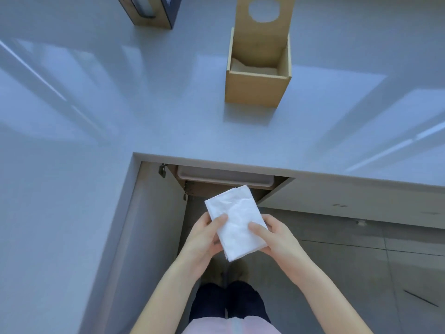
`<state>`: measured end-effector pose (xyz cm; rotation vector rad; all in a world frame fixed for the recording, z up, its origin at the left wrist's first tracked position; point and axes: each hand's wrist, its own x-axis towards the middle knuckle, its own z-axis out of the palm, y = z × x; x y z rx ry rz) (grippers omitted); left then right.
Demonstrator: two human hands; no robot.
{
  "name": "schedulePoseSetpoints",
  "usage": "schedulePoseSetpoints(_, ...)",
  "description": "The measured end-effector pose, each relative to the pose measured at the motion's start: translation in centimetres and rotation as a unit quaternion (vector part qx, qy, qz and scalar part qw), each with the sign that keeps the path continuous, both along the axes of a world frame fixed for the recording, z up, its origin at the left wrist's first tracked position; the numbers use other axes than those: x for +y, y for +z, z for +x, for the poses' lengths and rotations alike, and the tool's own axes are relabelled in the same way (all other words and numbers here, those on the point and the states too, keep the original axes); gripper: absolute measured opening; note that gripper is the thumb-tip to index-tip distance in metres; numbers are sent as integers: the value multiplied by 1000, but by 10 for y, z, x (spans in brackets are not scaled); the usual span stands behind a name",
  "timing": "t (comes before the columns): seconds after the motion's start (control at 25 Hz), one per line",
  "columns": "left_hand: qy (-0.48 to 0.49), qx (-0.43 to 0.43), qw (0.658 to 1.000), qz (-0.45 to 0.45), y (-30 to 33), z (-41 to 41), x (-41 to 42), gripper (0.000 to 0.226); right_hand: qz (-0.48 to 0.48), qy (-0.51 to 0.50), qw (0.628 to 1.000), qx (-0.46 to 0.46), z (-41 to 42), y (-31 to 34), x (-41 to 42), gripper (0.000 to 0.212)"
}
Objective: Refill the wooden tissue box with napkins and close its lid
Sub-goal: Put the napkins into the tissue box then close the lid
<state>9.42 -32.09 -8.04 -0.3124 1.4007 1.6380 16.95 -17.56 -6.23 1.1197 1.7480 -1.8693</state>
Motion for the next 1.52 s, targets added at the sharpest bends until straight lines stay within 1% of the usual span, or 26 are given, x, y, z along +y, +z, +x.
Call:
schedulePoseSetpoints(0.08,23,5,999,38,18,-1,2,54,-20,-56,998,35,0,14,-1,31)
schedulePoseSetpoints(0.16,24,22,997,73,36,-5,4,50,-12,-87,994,68,-3,29,-3,27)
schedulePoseSetpoints(0.28,11,40,994,100,58,-21,2,49,24,-92,990,101,-11,51,-3,18)
schedulePoseSetpoints(0.36,-16,63,993,101,71,-32,0,45,39,-90,988,120,-18,65,-4,15)
schedulePoseSetpoints(0.48,-50,108,990,81,85,-50,-1,39,61,-80,984,149,-30,81,1,16)
schedulePoseSetpoints(0.72,-80,161,984,9,103,-77,13,49,92,-55,980,168,-49,97,29,17)
schedulePoseSetpoints(0.8,-93,188,978,-8,108,-86,23,53,99,-42,978,181,-58,99,44,15)
schedulePoseSetpoints(0.88,-95,202,975,-18,113,-96,37,52,99,-20,975,198,-72,103,59,12)
schedulePoseSetpoints(1.04,-54,244,965,-74,125,-124,74,31,128,6,966,223,-107,113,93,17)
schedulePoseSetpoints(1.16,-12,251,966,-70,135,-144,101,21,109,-32,965,235,-135,116,120,22)
schedulePoseSetpoints(1.24,24,243,968,-63,139,-157,117,18,88,-43,968,229,-154,117,137,29)
schedulePoseSetpoints(1.32,47,242,967,-65,141,-168,131,17,92,-36,970,224,-171,119,151,33)
schedulePoseSetpoints(1.52,55,255,961,-95,142,-191,153,17,167,-5,967,195,-202,126,181,33)
